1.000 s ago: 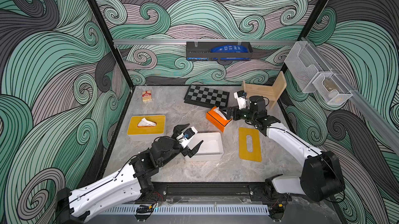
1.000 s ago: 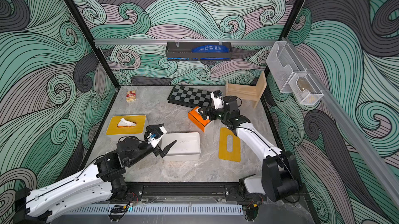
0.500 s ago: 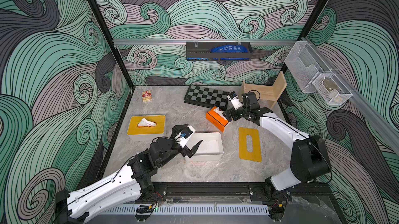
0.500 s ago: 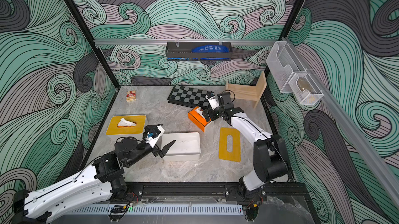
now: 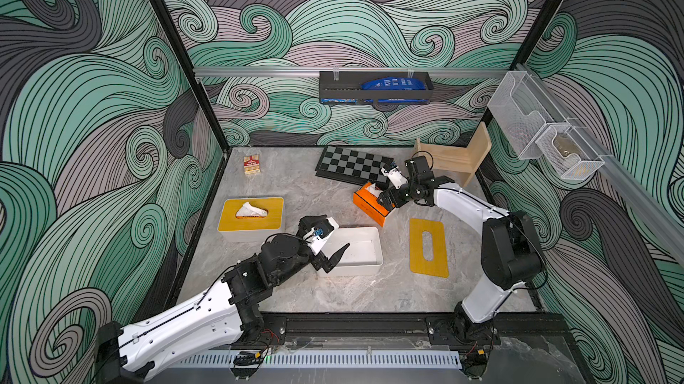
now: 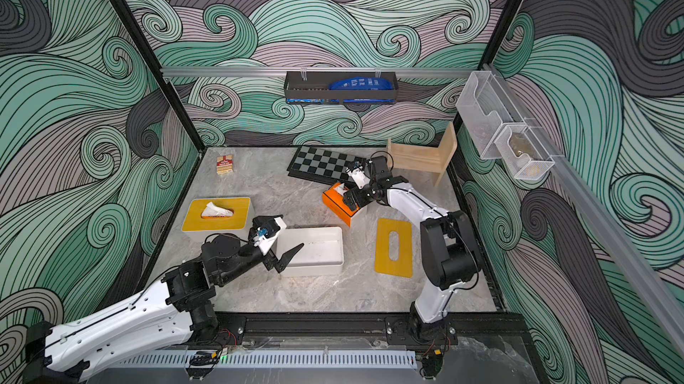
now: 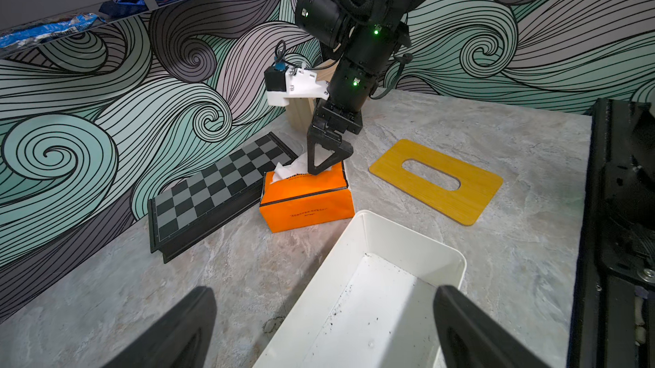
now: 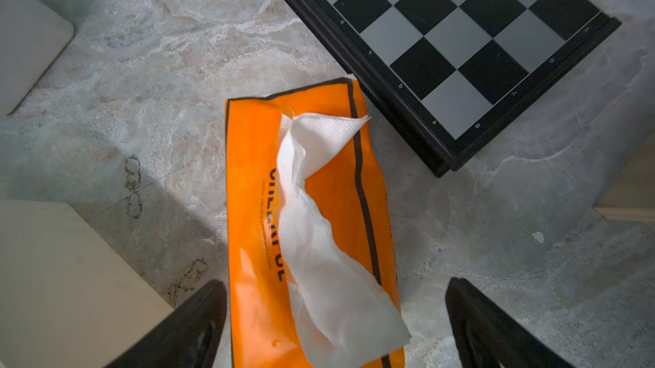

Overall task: Put the tissue paper into the tissue box
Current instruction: Pick up the paper towel from the center of the board.

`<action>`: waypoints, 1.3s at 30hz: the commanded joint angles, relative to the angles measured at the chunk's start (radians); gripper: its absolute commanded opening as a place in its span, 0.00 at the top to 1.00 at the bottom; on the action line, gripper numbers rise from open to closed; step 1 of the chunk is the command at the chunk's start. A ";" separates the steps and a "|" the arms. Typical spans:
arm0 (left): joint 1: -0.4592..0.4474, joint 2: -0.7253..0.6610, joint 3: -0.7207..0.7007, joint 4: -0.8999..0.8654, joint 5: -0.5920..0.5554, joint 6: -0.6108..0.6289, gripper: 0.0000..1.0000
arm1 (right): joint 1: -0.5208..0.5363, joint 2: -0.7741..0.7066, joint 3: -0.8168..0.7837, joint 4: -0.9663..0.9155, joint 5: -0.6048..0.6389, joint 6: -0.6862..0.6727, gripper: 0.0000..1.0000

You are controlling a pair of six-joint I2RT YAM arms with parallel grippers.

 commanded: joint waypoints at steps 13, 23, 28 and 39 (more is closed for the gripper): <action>0.006 0.009 0.039 -0.024 0.012 0.000 0.01 | 0.040 0.088 0.042 -0.065 -0.104 -0.020 0.00; 0.008 0.012 0.041 -0.027 0.014 -0.003 0.01 | 0.097 0.114 0.048 -0.065 0.009 -0.044 0.00; 0.009 0.015 0.042 -0.026 0.018 -0.005 0.01 | 0.133 0.130 0.051 -0.065 0.057 -0.041 0.00; 0.012 0.018 0.043 -0.030 0.021 -0.008 0.01 | 0.151 0.208 0.102 -0.065 0.144 0.040 0.00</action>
